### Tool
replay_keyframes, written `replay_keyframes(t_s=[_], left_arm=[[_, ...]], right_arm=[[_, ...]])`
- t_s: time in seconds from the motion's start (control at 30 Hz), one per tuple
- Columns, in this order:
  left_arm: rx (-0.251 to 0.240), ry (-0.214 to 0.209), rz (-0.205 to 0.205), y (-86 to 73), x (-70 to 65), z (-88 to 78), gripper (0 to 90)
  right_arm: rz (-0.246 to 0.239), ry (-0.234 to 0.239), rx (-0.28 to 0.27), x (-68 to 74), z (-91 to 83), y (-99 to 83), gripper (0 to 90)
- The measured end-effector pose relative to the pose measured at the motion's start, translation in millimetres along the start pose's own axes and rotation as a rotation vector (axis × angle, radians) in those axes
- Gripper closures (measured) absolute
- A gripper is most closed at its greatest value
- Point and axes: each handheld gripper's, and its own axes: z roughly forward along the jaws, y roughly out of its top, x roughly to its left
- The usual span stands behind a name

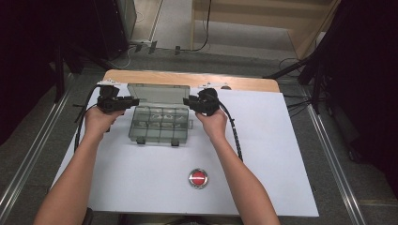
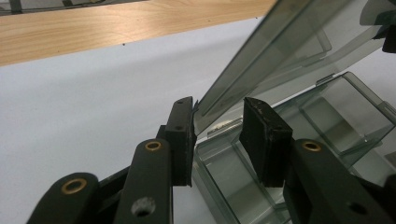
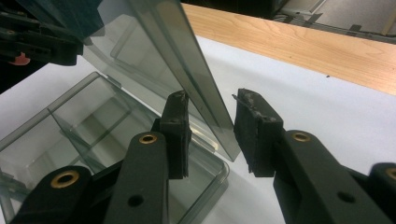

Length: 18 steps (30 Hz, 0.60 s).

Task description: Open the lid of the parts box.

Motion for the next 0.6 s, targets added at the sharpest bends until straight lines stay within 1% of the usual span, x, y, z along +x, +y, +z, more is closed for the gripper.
replay_keyframes(t_s=[0.2,0.27,0.43,0.5,0.53,0.6], left_arm=[[0.0,-0.004,-0.019,-0.4,1.4,1.1,64.2],[-0.003,-0.002,-0.021,-0.5,1.4,1.7,64.2],[-0.003,-0.001,-0.027,-0.7,2.0,2.5,64.3],[0.002,-0.004,-0.043,-0.9,2.4,2.8,64.3],[0.004,-0.006,-0.043,-1.0,2.8,2.9,64.3],[0.006,-0.004,-0.04,-1.1,2.9,3.2,64.3]], right_arm=[[0.002,0.003,-0.02,-1.6,4.2,-1.7,67.9],[-0.005,-0.01,-0.023,-0.7,6.0,-2.2,68.4],[-0.004,-0.02,-0.032,-1.8,7.5,-2.9,70.2],[-0.004,-0.026,-0.036,-2.4,8.8,-2.9,71.3],[-0.008,-0.029,-0.038,-2.8,9.2,-2.8,71.7],[0.005,-0.032,-0.043,-4.0,10.9,-2.9,72.5]])
